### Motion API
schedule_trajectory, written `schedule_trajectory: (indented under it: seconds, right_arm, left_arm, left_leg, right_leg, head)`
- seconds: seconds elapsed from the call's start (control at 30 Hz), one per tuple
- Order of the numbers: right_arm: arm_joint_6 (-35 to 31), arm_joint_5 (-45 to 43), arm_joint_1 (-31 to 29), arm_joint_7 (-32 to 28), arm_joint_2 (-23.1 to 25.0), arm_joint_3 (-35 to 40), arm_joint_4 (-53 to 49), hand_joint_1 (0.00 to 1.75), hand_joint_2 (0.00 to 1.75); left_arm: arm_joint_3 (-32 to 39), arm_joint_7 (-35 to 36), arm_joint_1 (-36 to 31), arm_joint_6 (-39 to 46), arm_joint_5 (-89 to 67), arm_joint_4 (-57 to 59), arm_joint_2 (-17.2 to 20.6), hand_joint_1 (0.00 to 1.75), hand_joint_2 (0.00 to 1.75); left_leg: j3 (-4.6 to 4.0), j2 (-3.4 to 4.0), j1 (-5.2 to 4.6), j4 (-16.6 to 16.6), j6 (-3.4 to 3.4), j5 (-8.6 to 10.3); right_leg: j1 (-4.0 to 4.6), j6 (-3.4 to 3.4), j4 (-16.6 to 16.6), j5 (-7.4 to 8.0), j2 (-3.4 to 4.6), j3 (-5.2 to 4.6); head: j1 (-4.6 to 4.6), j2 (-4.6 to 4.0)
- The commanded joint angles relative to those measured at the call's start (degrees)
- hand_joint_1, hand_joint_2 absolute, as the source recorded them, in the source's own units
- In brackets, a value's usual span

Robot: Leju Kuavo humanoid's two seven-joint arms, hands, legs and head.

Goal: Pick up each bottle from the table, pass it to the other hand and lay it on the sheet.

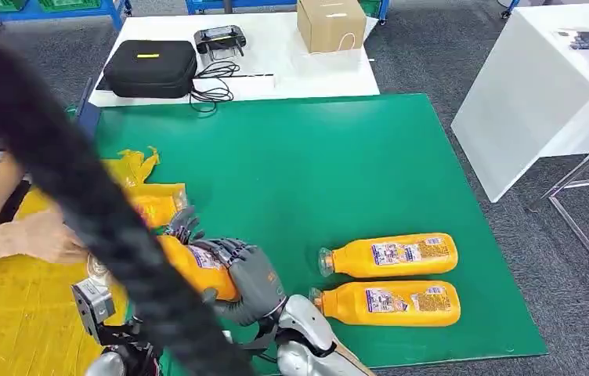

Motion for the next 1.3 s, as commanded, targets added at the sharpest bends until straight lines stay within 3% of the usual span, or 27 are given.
schedule_trajectory:
  seconds: [0.03,0.7,0.73,0.77,0.83,1.3]
  right_arm:
    - [-0.26,0.32,-0.35,0.11,-0.98,1.73,6.88,1.75,1.75]
    - [-3.14,0.7,0.3,-0.69,-0.93,1.04,6.24,1.75,1.75]
    - [-4.16,0.31,0.6,-1.46,-0.93,0.8,5.49,1.26,1.75]
    - [-4.89,0.17,0.84,-1.85,-0.99,0.62,4.86,0.0,1.75]
    - [-5.9,-0.29,1.36,-2.35,-1.1,0.23,3.33,0.0,1.75]
    - [-9.09,-2.19,4.36,-3.07,-2.65,-3.76,-6.57,0.0,1.75]
  left_arm:
    - [0.51,-0.51,-2.71,2.44,1.05,1.12,-1.54,1.75,1.75]
    - [0.88,-0.77,-2.95,3.71,2.39,1.31,-2.0,1.75,1.75]
    - [1.01,-0.75,-3.02,3.87,2.63,1.31,-1.98,1.75,1.75]
    - [1.09,-0.77,-3.05,3.98,2.74,1.3,-2.0,1.75,1.75]
    - [1.47,-0.84,-3.11,4.43,2.92,1.23,-2.01,1.75,1.75]
    - [5.79,-1.07,-3.66,8.33,3.07,1.24,-1.54,1.75,1.75]
  left_leg:
    - [0.16,-0.11,0.06,-0.05,-0.01,-0.03]
    - [0.22,-0.15,0.09,-0.04,0.0,-0.06]
    - [0.26,-0.15,0.1,-0.03,-0.01,-0.07]
    - [0.16,-0.14,0.06,-0.03,0.0,-0.03]
    - [0.36,-0.18,0.16,0.0,-0.01,-0.13]
    - [0.09,-0.04,0.03,0.02,0.0,-0.05]
  right_leg:
    - [0.08,-0.03,-0.12,-0.04,-0.15,0.24]
    - [0.1,-0.04,-0.14,-0.07,-0.22,0.32]
    - [0.12,-0.05,-0.14,-0.09,-0.23,0.36]
    - [0.07,-0.03,-0.1,-0.06,-0.2,0.23]
    - [0.19,-0.07,-0.18,-0.14,-0.29,0.52]
    - [0.05,-0.03,-0.03,-0.05,-0.09,0.14]
  head:
    - [0.0,0.0]
    - [0.0,0.0]
    - [0.0,0.0]
    - [0.0,0.0]
    - [0.0,0.0]
    - [0.0,0.0]
